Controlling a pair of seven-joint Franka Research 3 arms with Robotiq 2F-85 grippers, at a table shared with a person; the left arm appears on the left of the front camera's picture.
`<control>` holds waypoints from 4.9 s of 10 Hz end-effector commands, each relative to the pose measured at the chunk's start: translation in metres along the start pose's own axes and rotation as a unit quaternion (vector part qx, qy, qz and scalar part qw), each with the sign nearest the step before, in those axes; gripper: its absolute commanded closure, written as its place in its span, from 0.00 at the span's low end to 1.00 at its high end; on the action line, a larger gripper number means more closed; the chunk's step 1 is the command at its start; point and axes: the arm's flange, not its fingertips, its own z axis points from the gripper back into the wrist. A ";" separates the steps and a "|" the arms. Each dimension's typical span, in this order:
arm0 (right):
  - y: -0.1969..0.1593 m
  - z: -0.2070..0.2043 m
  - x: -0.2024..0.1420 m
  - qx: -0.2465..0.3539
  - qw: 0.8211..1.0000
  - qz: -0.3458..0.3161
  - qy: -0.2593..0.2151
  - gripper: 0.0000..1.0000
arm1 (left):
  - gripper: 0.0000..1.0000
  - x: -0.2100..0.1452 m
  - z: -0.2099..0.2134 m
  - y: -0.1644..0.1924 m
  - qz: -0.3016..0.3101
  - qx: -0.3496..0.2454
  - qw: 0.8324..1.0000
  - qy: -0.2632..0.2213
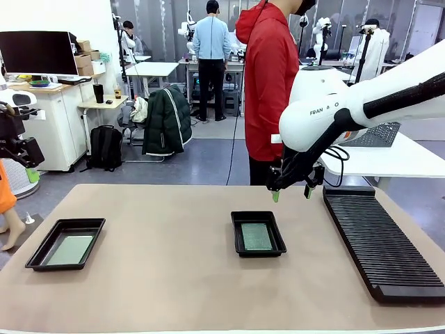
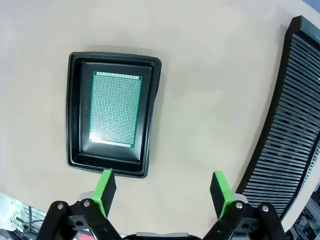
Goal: Inspect and transfer BCBs to ESD trays.
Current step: Pick up the ESD tray and place it on the left side of the table.
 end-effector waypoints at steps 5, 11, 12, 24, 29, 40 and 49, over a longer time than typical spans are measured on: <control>0.001 0.000 0.000 0.000 1.000 0.001 -0.002 0.00 | 0.00 -0.001 -0.001 0.000 0.000 0.000 1.000 -0.002; 0.001 0.000 0.000 0.000 1.000 0.001 -0.002 0.00 | 0.00 -0.001 -0.001 0.000 0.000 0.000 1.000 -0.002; 0.000 0.000 0.000 0.000 1.000 0.000 0.000 0.00 | 0.00 0.000 0.000 0.000 0.000 0.000 1.000 0.000; -0.150 -0.008 0.001 0.314 0.944 -0.094 0.039 0.00 | 0.00 0.076 0.019 -0.263 0.052 -0.015 0.998 -0.015; -0.182 -0.037 0.000 0.379 0.921 -0.082 0.037 0.00 | 0.00 0.106 -0.037 -0.345 0.078 -0.028 0.996 -0.023; -0.181 -0.039 -0.002 0.365 0.926 -0.087 0.038 0.00 | 0.00 0.130 -0.157 -0.475 0.055 -0.018 0.997 -0.044; -0.181 -0.039 -0.002 0.365 0.926 -0.087 0.038 0.00 | 0.00 0.131 -0.215 -0.513 0.041 0.011 0.998 -0.045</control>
